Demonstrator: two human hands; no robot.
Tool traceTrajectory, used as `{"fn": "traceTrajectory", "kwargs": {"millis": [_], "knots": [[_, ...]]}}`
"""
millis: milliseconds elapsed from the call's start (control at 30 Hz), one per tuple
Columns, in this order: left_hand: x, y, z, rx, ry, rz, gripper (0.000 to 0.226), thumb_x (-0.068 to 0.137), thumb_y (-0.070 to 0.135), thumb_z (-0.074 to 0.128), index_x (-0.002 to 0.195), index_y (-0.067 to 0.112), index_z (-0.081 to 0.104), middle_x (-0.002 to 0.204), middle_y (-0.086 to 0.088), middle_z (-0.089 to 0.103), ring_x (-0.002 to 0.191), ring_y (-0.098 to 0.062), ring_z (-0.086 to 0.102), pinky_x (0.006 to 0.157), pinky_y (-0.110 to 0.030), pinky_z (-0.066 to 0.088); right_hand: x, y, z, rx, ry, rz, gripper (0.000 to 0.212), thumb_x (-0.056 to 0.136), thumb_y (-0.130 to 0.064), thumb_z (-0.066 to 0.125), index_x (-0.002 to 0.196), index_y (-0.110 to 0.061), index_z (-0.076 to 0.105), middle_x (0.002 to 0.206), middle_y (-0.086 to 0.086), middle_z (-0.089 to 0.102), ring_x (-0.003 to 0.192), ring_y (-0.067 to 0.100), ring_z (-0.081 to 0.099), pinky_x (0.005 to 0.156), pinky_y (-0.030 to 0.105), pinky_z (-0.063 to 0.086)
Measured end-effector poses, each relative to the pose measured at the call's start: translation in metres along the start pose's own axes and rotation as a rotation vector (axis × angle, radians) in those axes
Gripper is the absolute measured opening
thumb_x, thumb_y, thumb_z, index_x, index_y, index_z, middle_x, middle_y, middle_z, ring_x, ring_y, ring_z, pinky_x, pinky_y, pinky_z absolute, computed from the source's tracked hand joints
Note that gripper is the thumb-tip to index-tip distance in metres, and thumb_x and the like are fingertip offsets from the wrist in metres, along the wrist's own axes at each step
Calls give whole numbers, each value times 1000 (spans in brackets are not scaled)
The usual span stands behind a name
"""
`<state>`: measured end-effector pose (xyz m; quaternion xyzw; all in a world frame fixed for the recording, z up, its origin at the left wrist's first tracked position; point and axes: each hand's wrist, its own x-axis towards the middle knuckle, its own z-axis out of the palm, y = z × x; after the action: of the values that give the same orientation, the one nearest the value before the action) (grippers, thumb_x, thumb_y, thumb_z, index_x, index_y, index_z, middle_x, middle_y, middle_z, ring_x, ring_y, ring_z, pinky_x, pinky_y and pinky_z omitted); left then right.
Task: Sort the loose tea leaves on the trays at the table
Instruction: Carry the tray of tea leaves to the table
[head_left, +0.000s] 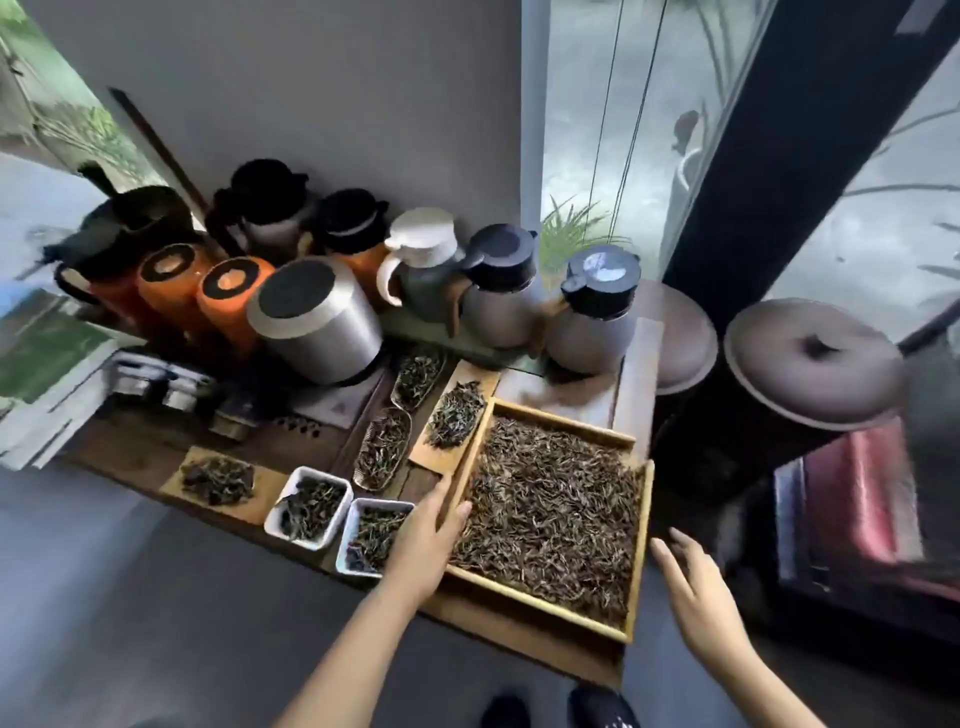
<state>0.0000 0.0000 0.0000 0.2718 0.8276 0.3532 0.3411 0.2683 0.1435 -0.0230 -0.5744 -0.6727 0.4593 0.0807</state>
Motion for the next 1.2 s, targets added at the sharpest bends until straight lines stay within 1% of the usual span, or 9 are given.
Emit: {"fn": "traceTrajectory", "kwargs": {"millis": [100, 200, 300, 400, 667, 867, 967, 1067, 1200], "knots": [[12, -11, 8, 49, 14, 55, 52, 97, 36, 50, 146, 25, 38, 128, 16, 47, 117, 3, 42, 87, -6, 31, -1, 8, 19, 65, 59, -27, 45, 99, -35, 40, 138, -13, 45, 138, 9, 51, 129, 22, 43, 106, 37, 32], [14, -15, 16, -2, 37, 45, 49, 98, 30, 50, 145, 19, 41, 127, 13, 49, 117, 1, 41, 79, 6, 26, -4, 7, 36, 142, 66, -39, 42, 100, -33, 36, 135, -13, 48, 133, 4, 56, 125, 21, 47, 106, 40, 37], [18, -19, 21, -59, 69, 47, 48, 98, 30, 50, 144, 16, 44, 139, 3, 51, 120, -2, 42, 93, -9, 29, -4, 4, 48, 261, 67, -53, 38, 100, -35, 35, 130, -20, 52, 124, -4, 61, 118, 13, 53, 94, 32, 41], [22, -23, 29, -51, 92, 35, 49, 98, 32, 48, 144, 14, 43, 146, -5, 46, 134, -16, 40, 108, -27, 29, 0, 3, 59, 357, 92, -19, 40, 99, -39, 35, 133, -23, 48, 125, -7, 60, 117, 10, 53, 92, 29, 38], [18, -19, 41, -103, 123, -6, 48, 97, 37, 49, 142, 21, 45, 146, -5, 45, 136, -24, 36, 115, -45, 26, -1, 2, 64, 457, 193, -55, 37, 103, -27, 30, 135, -21, 47, 126, -8, 59, 119, 6, 51, 100, 26, 37], [5, -7, 39, -213, 128, -4, 44, 94, 36, 54, 137, 23, 53, 137, -1, 52, 129, -18, 44, 112, -44, 32, -12, 3, 52, 465, 201, -49, 36, 103, -25, 29, 131, -22, 51, 122, -9, 61, 117, 6, 54, 95, 23, 40], [-4, 12, 33, -315, 127, 23, 39, 94, 33, 56, 132, 24, 56, 128, 5, 55, 119, -6, 50, 103, -28, 40, -21, -10, 33, 481, 219, -64, 35, 102, -25, 31, 130, -26, 52, 121, -11, 62, 115, 2, 55, 96, 26, 41], [-9, 36, 20, -387, 139, 28, 34, 94, 30, 56, 128, 24, 60, 120, 8, 58, 102, 12, 53, 80, -4, 42, -26, -33, 8, 494, 226, -81, 32, 102, -26, 33, 123, -32, 56, 116, -14, 64, 111, -4, 56, 93, 22, 41], [-18, 69, -15, -480, 182, 28, 24, 93, 25, 59, 115, 29, 68, 105, 4, 68, 97, -9, 61, 81, -21, 48, -28, -74, -20, 533, 214, -142, 32, 100, -23, 39, 125, -26, 59, 119, -9, 66, 113, 1, 58, 97, 25, 41]]}}
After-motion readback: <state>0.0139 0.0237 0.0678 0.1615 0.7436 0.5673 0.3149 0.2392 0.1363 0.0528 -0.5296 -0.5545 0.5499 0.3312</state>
